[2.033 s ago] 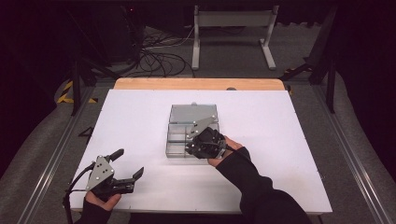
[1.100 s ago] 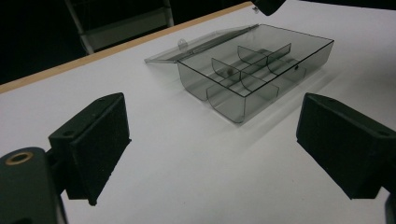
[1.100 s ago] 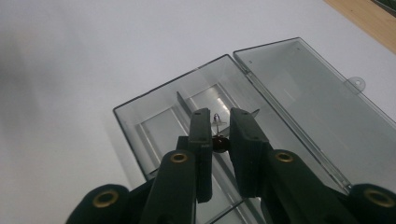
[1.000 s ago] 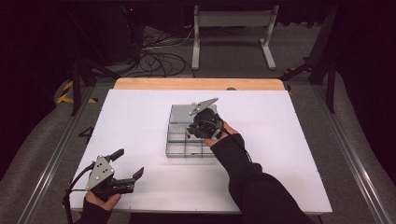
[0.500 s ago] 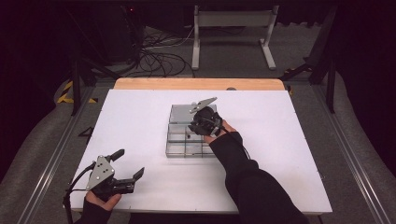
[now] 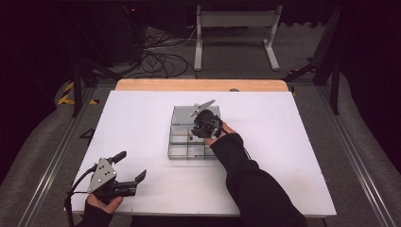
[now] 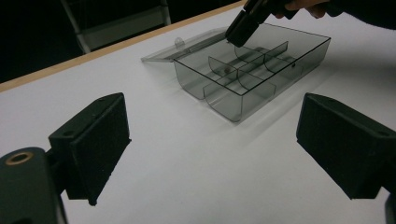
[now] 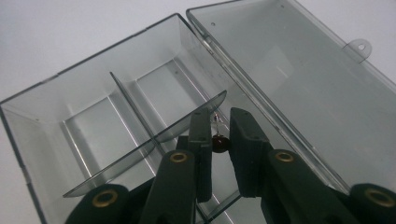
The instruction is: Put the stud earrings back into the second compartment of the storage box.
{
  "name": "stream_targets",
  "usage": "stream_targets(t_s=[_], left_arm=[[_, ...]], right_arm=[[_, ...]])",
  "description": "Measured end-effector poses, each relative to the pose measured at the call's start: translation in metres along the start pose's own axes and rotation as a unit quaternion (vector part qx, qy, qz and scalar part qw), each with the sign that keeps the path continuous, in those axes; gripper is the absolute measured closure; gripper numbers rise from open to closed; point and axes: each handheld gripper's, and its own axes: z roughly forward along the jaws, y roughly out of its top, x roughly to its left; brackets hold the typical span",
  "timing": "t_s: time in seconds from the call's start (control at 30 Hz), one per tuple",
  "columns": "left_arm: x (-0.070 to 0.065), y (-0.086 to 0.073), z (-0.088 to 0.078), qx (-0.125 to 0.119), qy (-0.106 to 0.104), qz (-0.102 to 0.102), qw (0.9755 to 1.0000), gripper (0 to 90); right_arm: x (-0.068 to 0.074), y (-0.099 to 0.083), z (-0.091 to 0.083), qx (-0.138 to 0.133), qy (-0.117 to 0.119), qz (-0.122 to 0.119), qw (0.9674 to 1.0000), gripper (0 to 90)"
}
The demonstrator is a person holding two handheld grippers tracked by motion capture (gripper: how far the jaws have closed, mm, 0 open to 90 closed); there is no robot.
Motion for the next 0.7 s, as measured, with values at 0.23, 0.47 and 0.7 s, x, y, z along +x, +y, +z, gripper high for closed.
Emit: stream_targets(t_s=[0.23,0.47,0.7], left_arm=[[0.0000,0.0000,0.0000,-0.001,0.000,0.000,1.0000,10.1],[-0.0005,0.0000,0.0004,-0.001,0.001,0.000,1.0000,10.1],[-0.0003,0.0002,0.0006,-0.001,0.002,0.000,1.0000,10.1]], right_arm=[[-0.0029,-0.0019,0.0083,0.016,-0.005,0.003,0.9999,79.1],[-0.0040,-0.0027,0.0093,0.018,-0.013,0.007,0.9997,74.7],[-0.0017,-0.0027,0.0031,0.006,-0.012,0.008,0.9999,62.8]])
